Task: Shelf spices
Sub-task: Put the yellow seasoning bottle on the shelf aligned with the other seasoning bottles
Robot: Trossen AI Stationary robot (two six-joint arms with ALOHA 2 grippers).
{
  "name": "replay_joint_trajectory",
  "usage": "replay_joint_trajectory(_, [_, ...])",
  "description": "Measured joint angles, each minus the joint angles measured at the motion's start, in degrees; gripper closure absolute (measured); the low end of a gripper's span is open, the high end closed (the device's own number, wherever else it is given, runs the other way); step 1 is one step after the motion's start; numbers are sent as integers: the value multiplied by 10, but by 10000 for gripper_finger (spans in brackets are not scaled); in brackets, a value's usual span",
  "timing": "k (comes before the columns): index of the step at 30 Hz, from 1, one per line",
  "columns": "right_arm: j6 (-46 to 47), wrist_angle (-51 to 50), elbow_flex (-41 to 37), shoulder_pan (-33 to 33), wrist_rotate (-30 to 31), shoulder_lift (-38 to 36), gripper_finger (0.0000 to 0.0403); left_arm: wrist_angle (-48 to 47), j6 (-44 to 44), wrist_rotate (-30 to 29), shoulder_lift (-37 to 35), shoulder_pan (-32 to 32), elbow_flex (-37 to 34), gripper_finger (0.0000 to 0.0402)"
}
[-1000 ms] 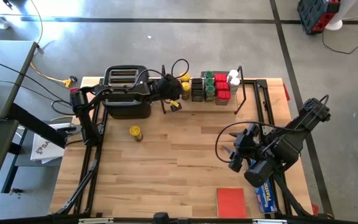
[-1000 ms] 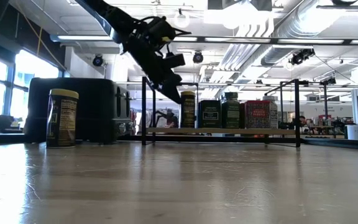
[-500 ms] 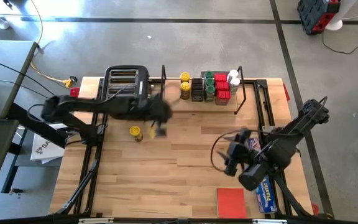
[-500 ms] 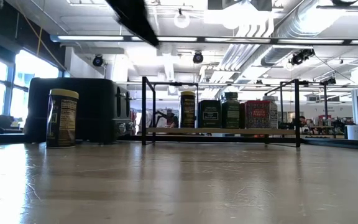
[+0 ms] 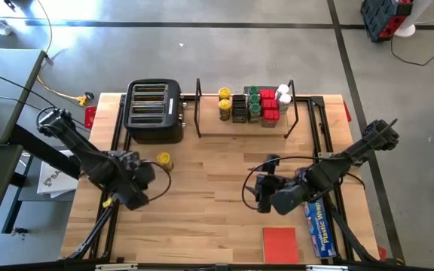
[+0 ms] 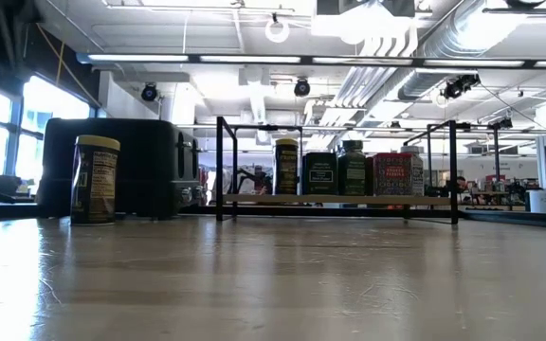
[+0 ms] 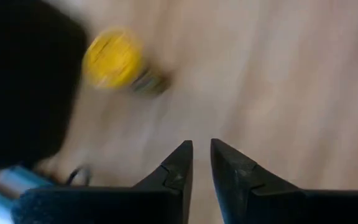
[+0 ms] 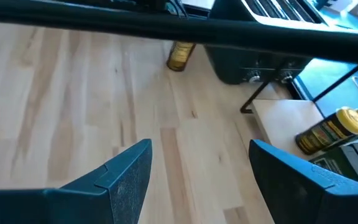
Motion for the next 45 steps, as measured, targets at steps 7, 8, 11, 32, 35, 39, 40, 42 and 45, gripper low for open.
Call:
replay_joint_trajectory(7, [21,6,0,9,-14,-1,139,11,-22,-16,-22,92,-151,310])
replay_joint_trajectory(8, [26,6,0,11,-14,-1,139,19,-9,-18,-22,105,-164,307])
replay_joint_trajectory(11, [34,7,0,16,-14,-2,139,85,52,-30,-22,140,-196,306])
replay_joint_trajectory(32, [35,13,1,16,-18,-2,139,425,150,2,-16,179,-231,297])
replay_joint_trajectory(35, [35,9,1,16,-19,-2,139,453,119,-16,-16,172,-251,255])
replay_joint_trajectory(39, [35,6,1,16,-19,-2,139,548,83,-33,-16,174,-308,185])
replay_joint_trajectory(40, [35,5,1,16,-19,-2,139,575,71,-37,-16,176,-322,169])
replay_joint_trajectory(42, [35,5,1,16,-19,-2,139,626,59,-47,-15,180,-340,142])
replay_joint_trajectory(45, [35,5,1,16,-19,-2,139,667,50,-111,-15,182,-349,124])
